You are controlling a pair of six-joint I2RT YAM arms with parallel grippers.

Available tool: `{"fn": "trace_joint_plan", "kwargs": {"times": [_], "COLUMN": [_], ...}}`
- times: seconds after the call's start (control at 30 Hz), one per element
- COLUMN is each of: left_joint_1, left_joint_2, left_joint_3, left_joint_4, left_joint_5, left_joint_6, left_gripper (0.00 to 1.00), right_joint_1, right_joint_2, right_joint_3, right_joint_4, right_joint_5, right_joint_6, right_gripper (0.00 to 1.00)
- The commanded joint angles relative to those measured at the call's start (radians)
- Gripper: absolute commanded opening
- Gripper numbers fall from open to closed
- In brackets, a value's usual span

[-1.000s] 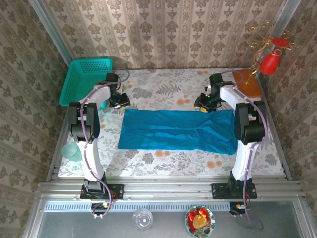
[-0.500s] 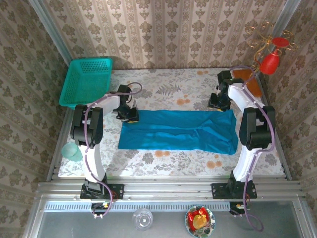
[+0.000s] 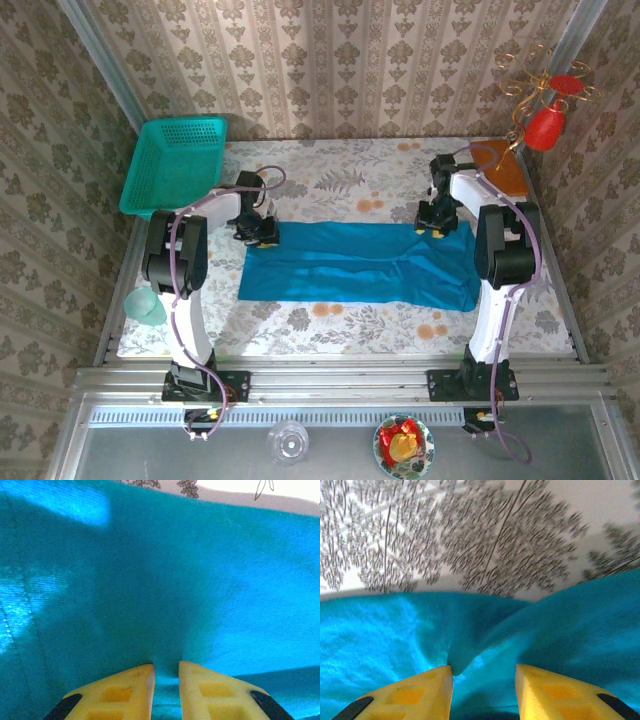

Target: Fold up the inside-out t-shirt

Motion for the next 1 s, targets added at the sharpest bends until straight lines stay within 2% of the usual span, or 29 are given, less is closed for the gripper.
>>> {"fn": "trace_joint_plan", "kwargs": {"times": [0.0, 0.1, 0.27, 0.57, 0.87, 0.93, 0.97], "left_joint_1": [0.008, 0.011, 0.013, 0.027, 0.036, 0.038, 0.04], "left_joint_2": [0.022, 0.022, 0.017, 0.004, 0.0, 0.0, 0.001], "left_joint_3": [-0.005, -0.008, -0.014, -0.027, -0.031, -0.029, -0.026], "left_joint_4": [-0.005, -0.005, -0.005, -0.002, -0.001, 0.0, 0.001], "left_joint_5": [-0.034, -0.034, -0.035, -0.035, -0.037, -0.034, -0.033], "left_joint_6": [0.026, 0.026, 0.028, 0.031, 0.034, 0.033, 0.033], "left_gripper": [0.22, 0.22, 0.21, 0.21, 0.21, 0.21, 0.21], "right_joint_1": [0.024, 0.036, 0.052, 0.099, 0.252, 0.289, 0.3], "right_joint_2": [-0.05, -0.061, -0.103, -0.233, -0.396, -0.425, -0.435], "right_joint_3": [-0.041, -0.053, -0.074, -0.156, -0.349, -0.371, -0.37], "right_joint_4": [-0.066, -0.087, -0.103, -0.137, -0.142, -0.147, -0.153], "right_joint_5": [-0.048, -0.036, 0.014, 0.023, 0.035, 0.015, 0.012], "right_joint_6": [-0.024, -0.031, -0.028, -0.002, 0.154, 0.193, 0.205], "right_gripper": [0.39, 0.37, 0.27, 0.0, 0.01, 0.06, 0.14]}}
